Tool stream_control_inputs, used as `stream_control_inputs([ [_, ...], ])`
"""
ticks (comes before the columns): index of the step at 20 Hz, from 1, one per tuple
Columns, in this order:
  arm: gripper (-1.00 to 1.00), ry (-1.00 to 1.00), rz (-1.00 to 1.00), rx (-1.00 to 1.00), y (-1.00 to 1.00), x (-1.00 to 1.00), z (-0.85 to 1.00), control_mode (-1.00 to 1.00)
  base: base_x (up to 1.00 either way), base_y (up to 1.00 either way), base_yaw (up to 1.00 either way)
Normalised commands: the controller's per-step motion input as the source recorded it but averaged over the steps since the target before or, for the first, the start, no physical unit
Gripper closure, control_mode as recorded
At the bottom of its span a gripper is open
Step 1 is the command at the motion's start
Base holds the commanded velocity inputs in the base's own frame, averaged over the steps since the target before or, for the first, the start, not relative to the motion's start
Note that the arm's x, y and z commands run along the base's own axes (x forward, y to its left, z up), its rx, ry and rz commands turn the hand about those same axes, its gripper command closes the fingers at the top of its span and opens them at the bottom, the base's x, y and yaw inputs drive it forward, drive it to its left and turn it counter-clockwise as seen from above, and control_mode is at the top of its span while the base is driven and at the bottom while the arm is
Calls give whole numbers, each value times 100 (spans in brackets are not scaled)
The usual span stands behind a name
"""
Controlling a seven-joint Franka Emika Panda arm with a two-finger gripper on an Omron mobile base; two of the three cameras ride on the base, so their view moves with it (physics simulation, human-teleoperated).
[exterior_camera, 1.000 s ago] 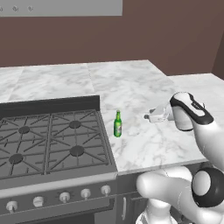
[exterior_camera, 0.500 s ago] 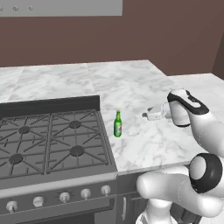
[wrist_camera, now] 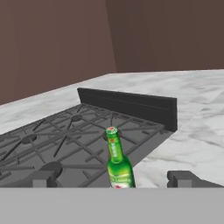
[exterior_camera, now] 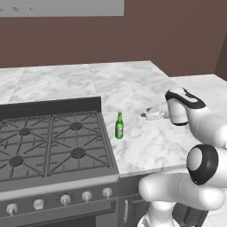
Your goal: Pick the beer from the counter and place it in the open cabinet.
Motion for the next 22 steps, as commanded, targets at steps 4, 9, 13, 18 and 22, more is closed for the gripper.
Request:
stream_control_inputs([
  [4, -100, 0, 0, 0, 13, 17, -14, -100, 0, 0, 0],
  [9, -100, 0, 0, 0, 9, 2, -16, -100, 0, 0, 0],
  [13, -100, 0, 0, 0, 5, 6, -17, -100, 0, 0, 0],
  [18, -100, 0, 0, 0, 0, 9, -6, -100, 0, 0, 0],
  [22, -100, 0, 0, 0, 0, 0, 0, -100, 0, 0, 0],
])
